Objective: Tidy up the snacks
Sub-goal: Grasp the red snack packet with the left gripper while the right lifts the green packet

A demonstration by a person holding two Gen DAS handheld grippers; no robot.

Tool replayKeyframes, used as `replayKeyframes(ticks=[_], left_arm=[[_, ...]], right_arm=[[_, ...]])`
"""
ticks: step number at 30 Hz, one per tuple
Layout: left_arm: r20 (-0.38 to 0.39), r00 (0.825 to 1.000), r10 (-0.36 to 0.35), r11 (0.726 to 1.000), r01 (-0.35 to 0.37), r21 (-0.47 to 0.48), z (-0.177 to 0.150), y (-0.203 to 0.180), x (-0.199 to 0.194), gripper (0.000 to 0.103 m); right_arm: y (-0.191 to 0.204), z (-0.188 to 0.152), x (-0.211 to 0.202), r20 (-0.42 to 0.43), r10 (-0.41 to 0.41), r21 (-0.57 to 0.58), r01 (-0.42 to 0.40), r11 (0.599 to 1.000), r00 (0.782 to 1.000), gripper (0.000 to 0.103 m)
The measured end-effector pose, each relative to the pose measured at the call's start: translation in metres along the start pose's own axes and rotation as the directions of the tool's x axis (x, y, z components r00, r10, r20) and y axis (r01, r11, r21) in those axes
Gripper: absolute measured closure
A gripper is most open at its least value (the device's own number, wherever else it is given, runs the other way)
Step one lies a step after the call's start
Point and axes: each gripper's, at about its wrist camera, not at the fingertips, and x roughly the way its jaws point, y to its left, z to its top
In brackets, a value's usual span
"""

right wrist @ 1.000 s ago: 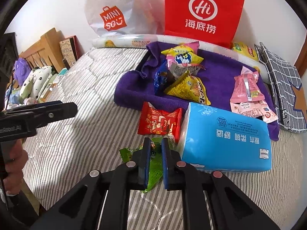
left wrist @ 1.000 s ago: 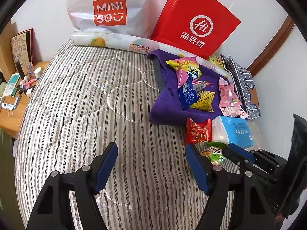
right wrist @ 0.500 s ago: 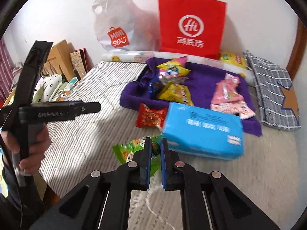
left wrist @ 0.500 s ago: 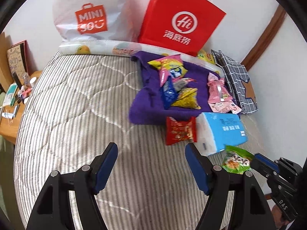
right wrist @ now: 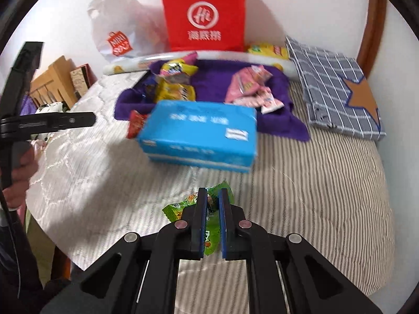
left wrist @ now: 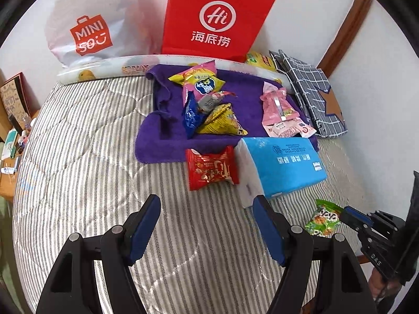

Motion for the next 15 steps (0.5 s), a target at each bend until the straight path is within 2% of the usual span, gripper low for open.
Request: replayKeyframes(ticks=[8,10,11,12,14,15], left_arm=[[-0.010,1.000,0.017,1.000,-0.017,0.021,-0.002,-0.014,0.002,0.032],[-0.012,1.000,0.016,1.000,-0.016,0.025,-0.002,-0.015,0.003,0.032],[-0.013,1.000,0.015,1.000,-0.015,0.027,-0.003,-0.017,0.003,0.032],[-0.014,1.000,0.014,0.999,-0.014,0.029,-0.003,-0.018,0.003,0.032],[-0.015,1.000,0.011,0.999,-0.010,0.032,-0.004,-0.019,0.004,0.032],[-0.016,1.000,0.009,0.999,-0.008,0.033,-0.005,-0.020,0.005,0.032]], right_arm=[[-0.012,0.001,0.013,0.009,-0.004,0.020,0.004,1.000,1.000,0.094],[-0.014,0.002,0.012,0.006,-0.009,0.027,0.008,1.000,1.000,0.089],[-0.015,0.002,0.011,0.005,-0.014,0.031,0.014,0.999,1.000,0.079],[-0.017,0.001,0.008,0.011,-0.019,0.042,0.019,0.999,1.000,0.065],[-0.022,-0.003,0.001,0.037,-0.025,0.073,0.022,0.997,0.999,0.050],[-0.024,-0.005,-0.001,0.042,-0.027,0.088,0.023,0.996,0.999,0.047]])
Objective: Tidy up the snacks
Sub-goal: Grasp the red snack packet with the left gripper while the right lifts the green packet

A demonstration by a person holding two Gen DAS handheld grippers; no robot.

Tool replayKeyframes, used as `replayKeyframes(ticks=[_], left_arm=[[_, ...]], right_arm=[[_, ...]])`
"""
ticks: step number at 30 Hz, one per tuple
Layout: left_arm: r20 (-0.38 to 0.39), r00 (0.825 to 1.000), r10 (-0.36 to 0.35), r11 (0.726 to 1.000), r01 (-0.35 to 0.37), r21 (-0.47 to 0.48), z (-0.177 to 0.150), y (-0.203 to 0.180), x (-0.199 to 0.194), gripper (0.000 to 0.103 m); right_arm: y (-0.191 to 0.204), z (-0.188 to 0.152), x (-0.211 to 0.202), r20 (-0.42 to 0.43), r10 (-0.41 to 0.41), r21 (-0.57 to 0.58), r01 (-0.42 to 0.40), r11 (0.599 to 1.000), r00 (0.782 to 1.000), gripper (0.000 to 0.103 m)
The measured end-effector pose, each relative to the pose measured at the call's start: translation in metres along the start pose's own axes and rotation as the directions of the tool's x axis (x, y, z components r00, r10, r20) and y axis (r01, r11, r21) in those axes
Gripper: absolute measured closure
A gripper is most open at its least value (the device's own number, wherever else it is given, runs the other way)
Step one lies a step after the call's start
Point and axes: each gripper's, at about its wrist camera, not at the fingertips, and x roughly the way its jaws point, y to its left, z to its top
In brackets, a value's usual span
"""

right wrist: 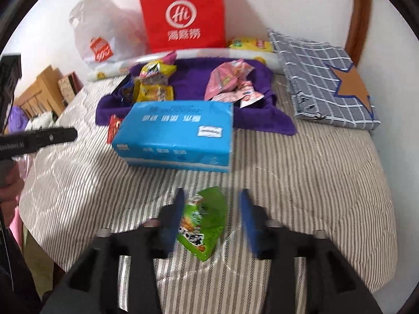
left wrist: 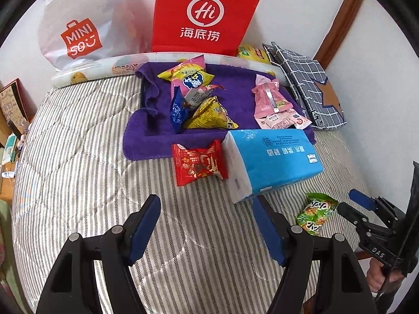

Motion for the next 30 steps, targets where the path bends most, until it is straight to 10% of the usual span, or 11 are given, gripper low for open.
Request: replayKeyframes(ticks=[26,30], left_arm=[[-0.052,0.999,-0.006,0.999,0.003,-0.045,0.000,0.022,0.031,0.032],[-0.053,0.999,0.003,0.999,-0.005,-0.048,0.007,0.022,0.041,0.032]], right_arm=[[0.006,-0.023,0.061,-0.077,-0.006,0.127,0.016,0.992,0.997,0.040],[0.003,-0.023,0.062,-0.080,0.065,0.128,-0.054,0.990,0.995,0.055]])
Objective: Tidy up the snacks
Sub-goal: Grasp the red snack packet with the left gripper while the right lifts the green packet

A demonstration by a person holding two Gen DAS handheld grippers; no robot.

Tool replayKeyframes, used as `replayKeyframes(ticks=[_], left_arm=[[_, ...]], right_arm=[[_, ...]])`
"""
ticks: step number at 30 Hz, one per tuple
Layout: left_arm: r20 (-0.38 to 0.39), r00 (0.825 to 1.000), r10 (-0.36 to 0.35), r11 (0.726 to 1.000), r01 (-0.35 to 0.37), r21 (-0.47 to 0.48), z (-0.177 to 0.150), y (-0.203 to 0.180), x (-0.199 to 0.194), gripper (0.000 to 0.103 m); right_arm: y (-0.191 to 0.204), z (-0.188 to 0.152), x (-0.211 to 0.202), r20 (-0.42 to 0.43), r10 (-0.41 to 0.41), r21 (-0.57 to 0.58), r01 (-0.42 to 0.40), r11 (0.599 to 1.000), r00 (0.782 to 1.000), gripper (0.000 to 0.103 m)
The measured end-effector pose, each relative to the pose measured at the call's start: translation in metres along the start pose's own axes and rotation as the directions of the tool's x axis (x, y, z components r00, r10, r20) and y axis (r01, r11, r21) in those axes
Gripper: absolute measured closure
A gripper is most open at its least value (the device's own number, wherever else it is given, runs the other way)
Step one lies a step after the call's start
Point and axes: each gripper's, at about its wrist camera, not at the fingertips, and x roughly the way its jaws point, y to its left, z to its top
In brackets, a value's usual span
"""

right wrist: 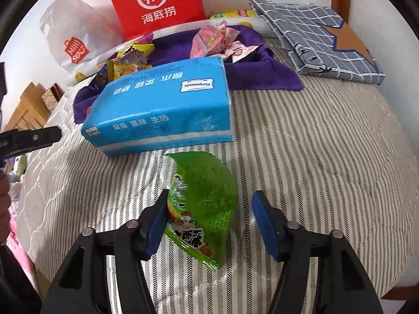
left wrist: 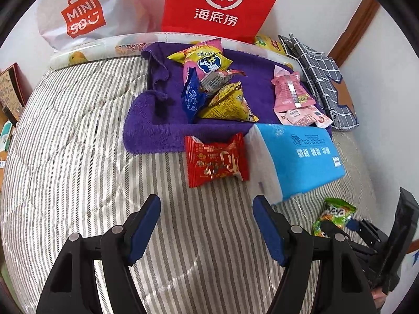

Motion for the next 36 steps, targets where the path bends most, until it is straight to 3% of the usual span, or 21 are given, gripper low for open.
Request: replayKeyframes(ticks=[13,29,32,36], left_arm=[[-0.018,1.000,-0.003,1.000,0.004,0.001,0.024,-0.001,0.034,0.032],[-0.037,0.999,-0.027,0.999,0.028,0.039,0.037,-0.002,0.066,0.032],[-0.034,0.999,-0.025,0.999,0.027,0.045,0.039,-0.005,0.067,0.034],[-0.042,0.997,-0.066,0.997,0.067,0.044,0.039,-0.007,0.067,0.049]], right_arm=[[-0.014,0.016,-0.024,0.054,-0.034,0.004,0.034,0.999,0.998,0.058],[-0.038,0.033,-0.011,0.043,-0.096,0.026,0.095,0.995,0.994,0.058],[-0.038,0.033,-0.009,0.039,-0.096,0.029,0.095,0.995,0.995,0.058],[-0.039,0.033,-0.009,0.037,-0.099,0.031,0.098,0.995,0.994,0.058]])
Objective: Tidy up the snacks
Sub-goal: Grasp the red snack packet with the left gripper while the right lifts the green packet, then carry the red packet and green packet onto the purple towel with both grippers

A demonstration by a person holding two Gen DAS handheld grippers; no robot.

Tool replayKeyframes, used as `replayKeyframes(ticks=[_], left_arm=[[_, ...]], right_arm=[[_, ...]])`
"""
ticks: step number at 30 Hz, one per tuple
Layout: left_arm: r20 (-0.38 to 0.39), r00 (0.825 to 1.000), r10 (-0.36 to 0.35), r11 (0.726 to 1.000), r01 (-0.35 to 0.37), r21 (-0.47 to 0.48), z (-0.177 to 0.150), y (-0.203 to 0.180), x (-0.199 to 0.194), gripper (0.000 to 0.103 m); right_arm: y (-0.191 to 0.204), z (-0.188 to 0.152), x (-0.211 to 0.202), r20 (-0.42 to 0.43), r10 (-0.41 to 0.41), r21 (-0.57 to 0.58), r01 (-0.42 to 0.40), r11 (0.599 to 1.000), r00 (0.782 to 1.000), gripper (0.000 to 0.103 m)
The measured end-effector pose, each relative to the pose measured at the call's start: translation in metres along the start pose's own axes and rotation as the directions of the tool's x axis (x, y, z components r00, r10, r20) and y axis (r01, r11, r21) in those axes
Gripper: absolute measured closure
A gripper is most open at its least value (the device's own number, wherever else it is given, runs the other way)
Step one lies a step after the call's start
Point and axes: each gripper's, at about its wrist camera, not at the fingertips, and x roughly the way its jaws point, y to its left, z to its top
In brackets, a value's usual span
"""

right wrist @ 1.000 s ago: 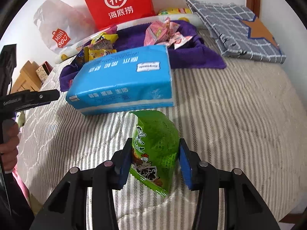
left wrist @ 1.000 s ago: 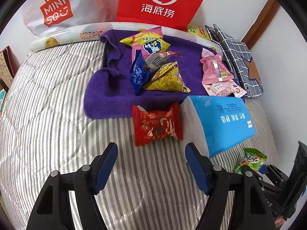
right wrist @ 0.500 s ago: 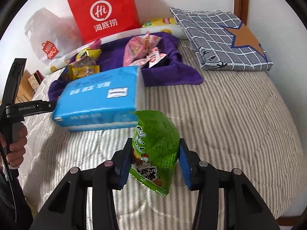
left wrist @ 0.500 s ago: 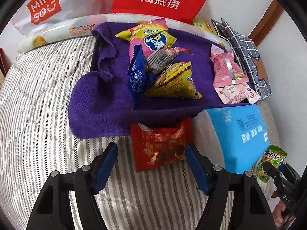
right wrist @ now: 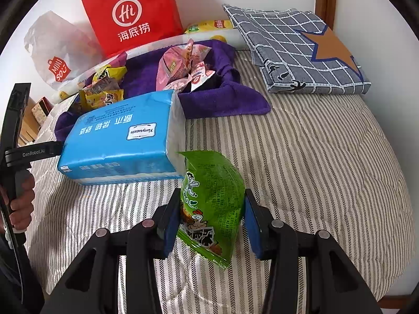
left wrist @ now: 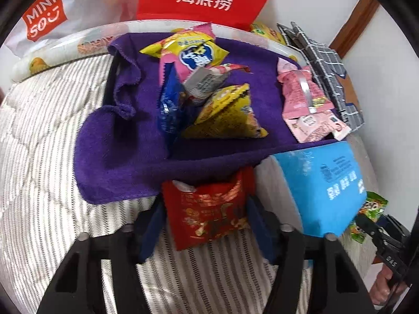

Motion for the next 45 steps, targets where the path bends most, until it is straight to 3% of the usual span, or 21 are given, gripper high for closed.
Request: replayKeyframes(ticks=[3,30,45], left_arm=[[0.003,1.000,-0.012,1.000,0.012,0.003,-0.001,-0.001,-0.002,0.055],[0.105,0.994,-0.012,1.000,0.011,0.015,-0.048,-0.025,-0.091,0.056],[0.157,0.986,-0.051,0.997,0.042,0.060,-0.044,-0.056,-0.127,0.056]], right_arm=[[0.000,0.000,-0.003,0.005,0.000,-0.001,0.000,1.000,1.000,0.058],[0.029,0.008,-0.079,0.163,0.019,-0.046,-0.012,0.999,0.987,0.059],[0.031,0.025,-0.112,0.239,0.003,-0.036,0.006,0.999,0.971,0.059]])
